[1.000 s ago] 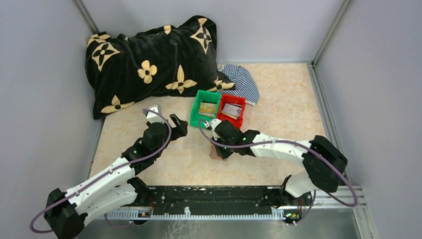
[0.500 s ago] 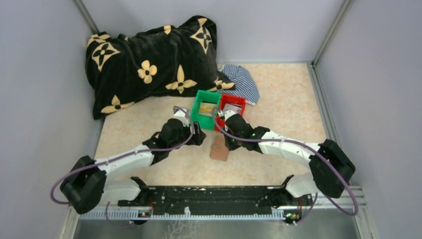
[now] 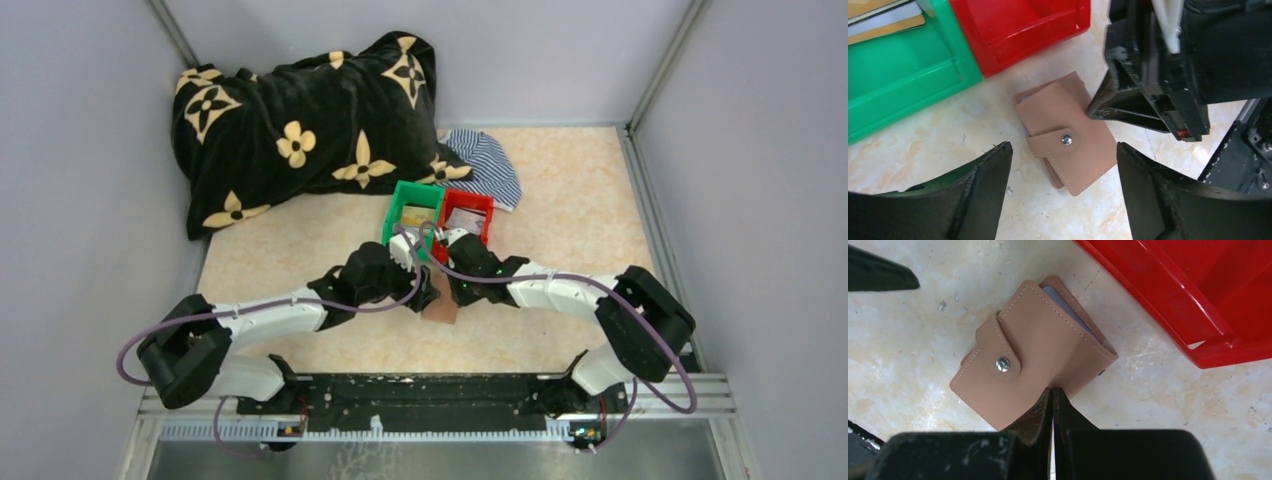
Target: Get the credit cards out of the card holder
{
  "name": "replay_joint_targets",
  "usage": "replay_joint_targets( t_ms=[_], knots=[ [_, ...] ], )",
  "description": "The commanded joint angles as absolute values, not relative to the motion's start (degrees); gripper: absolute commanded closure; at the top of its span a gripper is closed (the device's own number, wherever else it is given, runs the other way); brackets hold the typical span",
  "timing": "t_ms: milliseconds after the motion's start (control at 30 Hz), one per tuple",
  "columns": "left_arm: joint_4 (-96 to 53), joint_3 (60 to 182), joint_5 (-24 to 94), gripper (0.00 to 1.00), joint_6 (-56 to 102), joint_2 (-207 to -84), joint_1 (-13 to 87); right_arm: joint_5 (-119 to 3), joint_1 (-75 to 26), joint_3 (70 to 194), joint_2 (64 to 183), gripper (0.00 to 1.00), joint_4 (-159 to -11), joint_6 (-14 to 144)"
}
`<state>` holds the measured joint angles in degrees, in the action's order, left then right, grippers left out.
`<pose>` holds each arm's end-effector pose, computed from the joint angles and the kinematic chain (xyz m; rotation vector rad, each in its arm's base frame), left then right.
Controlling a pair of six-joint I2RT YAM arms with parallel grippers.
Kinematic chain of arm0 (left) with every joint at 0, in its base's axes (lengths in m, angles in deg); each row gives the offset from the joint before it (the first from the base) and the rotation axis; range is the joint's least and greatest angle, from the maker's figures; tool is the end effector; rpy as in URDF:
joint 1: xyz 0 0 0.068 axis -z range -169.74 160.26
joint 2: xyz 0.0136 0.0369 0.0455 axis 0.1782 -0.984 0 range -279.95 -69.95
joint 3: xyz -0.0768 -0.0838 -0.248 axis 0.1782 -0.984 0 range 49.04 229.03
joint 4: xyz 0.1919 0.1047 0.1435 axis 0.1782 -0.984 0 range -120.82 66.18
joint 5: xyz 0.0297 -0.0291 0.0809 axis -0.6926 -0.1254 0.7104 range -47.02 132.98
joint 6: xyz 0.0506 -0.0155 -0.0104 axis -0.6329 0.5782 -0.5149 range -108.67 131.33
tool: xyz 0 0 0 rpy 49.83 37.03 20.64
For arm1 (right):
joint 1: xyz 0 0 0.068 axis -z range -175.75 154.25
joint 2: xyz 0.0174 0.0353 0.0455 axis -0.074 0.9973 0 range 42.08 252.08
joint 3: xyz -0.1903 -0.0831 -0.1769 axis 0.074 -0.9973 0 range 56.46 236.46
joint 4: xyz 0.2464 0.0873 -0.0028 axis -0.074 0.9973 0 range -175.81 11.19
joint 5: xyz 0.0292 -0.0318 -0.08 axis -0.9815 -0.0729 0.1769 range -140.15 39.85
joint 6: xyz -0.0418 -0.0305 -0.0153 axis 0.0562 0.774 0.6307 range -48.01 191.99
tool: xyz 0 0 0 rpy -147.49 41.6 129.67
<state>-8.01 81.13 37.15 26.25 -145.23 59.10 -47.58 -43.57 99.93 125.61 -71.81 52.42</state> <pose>0.1749 -0.2055 0.1946 0.6878 2.0284 -0.7802 0.1895 0.2069 0.1752 -0.6076 2.4918 0.4135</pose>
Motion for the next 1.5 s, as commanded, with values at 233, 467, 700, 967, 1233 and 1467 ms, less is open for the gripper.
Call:
replay_joint_targets(
  t_ms=[233,467,700,967,1233,1467],
  knots=[
    [-4.7,80.2,43.8,0.21,20.9,-147.2,68.1,-51.5,-43.2,96.7,126.1,1.0,-78.3,50.6],
    [-6.2,81.4,50.3,0.22,19.6,-152.4,69.2,-51.6,-43.1,96.7,125.9,1.0,-78.3,50.4],
    [-7.3,83.5,56.5,0.3,22.1,-156.5,69.1,-53.7,-42.9,95.9,125.9,1.0,-79.7,49.8],
    [-5.8,85.3,54.3,0.48,23.4,-158.7,69.1,-54.0,-42.9,94.8,125.8,1.0,-80.5,49.8],
    [-7.6,85.6,54.2,0.96,23.4,-158.6,69.1,-53.8,-42.8,94.3,126.3,1.0,-81.0,49.8],
    [-7.9,85.6,53.0,1.0,23.4,-159.0,69.1,-53.8,-42.9,94.2,127.1,1.0,-81.5,49.5]
  ],
)
